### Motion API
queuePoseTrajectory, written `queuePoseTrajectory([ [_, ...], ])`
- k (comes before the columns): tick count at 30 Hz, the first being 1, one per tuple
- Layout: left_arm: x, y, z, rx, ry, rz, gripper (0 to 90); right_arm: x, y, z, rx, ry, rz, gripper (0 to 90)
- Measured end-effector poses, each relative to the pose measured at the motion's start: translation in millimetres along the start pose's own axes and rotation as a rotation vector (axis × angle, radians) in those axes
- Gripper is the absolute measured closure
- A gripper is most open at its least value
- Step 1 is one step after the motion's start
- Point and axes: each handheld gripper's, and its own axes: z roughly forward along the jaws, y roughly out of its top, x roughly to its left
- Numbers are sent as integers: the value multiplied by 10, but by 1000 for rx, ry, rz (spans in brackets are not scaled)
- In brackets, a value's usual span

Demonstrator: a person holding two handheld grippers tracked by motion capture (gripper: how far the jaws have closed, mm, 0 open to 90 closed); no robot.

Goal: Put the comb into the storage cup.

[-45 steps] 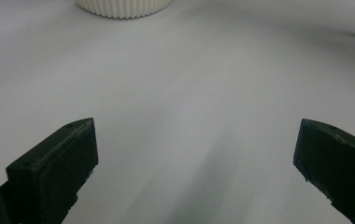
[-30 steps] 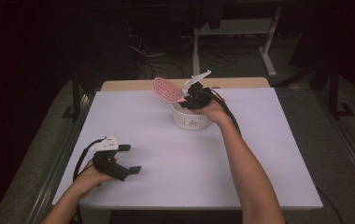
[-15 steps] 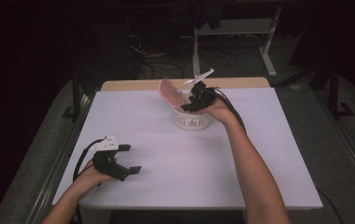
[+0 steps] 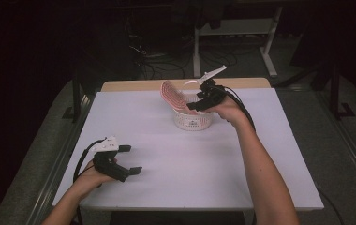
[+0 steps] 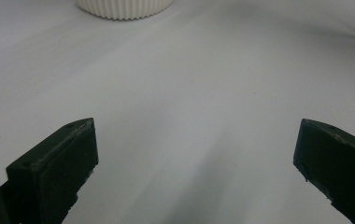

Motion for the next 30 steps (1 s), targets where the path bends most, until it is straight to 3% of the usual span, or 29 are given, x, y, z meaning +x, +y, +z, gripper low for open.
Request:
queuePoseTrajectory([
  [17, 11, 20, 21, -3, -2, -7, 0, 22, -154, -386, -60, 1, 49, 227],
  [30, 16, 15, 21, -3, -4, -7, 0, 187, -282, -590, -86, -2, 43, 156],
])
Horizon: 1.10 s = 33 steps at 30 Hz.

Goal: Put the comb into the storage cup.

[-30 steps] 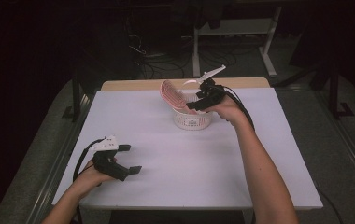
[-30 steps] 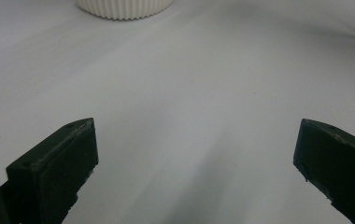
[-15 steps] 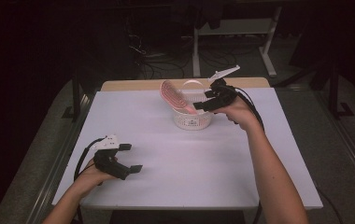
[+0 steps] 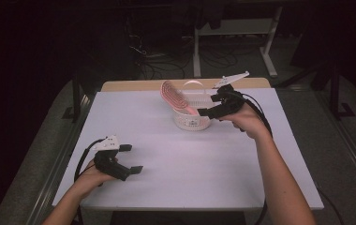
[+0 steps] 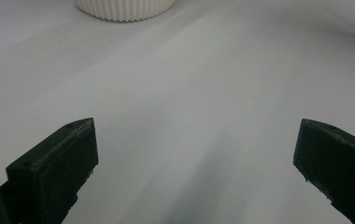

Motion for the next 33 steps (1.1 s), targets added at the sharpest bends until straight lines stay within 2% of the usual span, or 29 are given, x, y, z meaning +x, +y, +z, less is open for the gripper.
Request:
queuePoseTrajectory([
  [16, -11, -18, -10, 3, 6, 0, 0, 229, -374, -180, -35, -35, 7, 96],
  [23, -14, -23, -18, 2, 9, 0, 0, 337, -557, -193, -22, -29, 4, 28],
  [26, -16, -29, -28, 1, 10, 0, 0, 376, -633, -211, -34, -25, 17, 11],
  [33, -18, -31, -40, -2, 13, 0, 0, 484, -847, -255, -39, -13, 14, 1],
])
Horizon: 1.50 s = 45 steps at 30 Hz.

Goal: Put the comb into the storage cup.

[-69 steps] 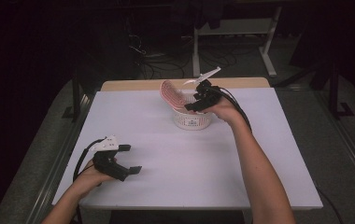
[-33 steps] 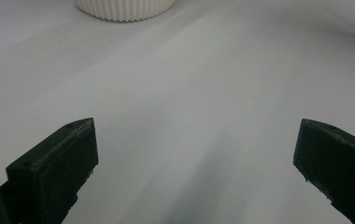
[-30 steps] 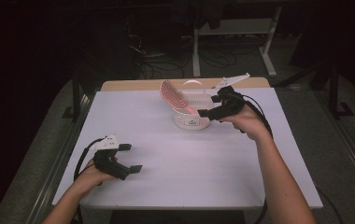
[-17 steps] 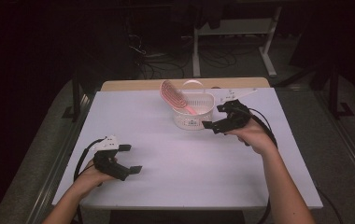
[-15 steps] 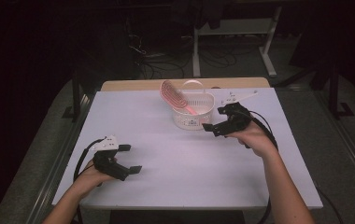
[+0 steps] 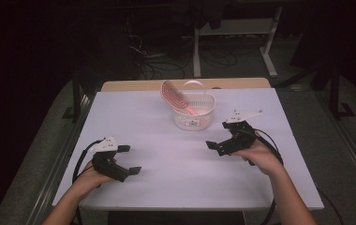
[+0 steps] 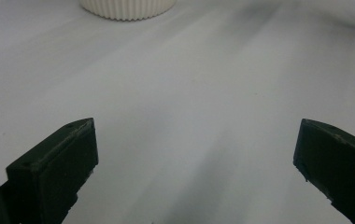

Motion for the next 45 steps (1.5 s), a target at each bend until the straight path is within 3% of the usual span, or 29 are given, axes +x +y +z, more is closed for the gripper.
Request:
queuePoseTrajectory([
  [18, -27, -18, -37, -7, 12, 1, 0, 129, -483, -139, -49, 11, 33, 0],
  [31, -22, -32, -46, -12, 13, 4, 0, 35, -762, -269, -45, -16, 41, 0],
  [45, -5, -56, -26, 18, 22, 2, 0, -13, -831, -250, -15, -12, 11, 0],
])
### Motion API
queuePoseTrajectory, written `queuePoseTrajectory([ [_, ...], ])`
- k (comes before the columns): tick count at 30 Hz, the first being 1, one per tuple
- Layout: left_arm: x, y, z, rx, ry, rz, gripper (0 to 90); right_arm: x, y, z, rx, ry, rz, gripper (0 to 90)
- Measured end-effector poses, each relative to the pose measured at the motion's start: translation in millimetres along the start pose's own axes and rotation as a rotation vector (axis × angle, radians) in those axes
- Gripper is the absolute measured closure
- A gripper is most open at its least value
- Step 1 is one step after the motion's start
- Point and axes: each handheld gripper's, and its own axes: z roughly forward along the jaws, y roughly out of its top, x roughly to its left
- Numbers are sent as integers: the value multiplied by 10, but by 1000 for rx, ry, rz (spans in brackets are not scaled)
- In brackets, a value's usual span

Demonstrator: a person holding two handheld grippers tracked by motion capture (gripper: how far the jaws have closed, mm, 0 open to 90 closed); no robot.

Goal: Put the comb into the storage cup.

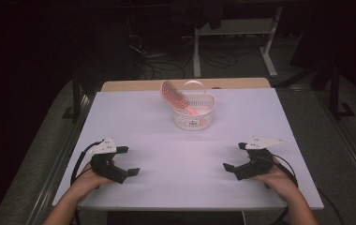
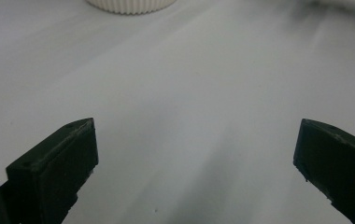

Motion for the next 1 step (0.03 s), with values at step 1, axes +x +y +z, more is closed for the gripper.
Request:
queuePoseTrajectory([
  [1, 10, -12, 13, 17, 0, -3, 0, -4, -5, 5, 5, -3, 0, 0],
])
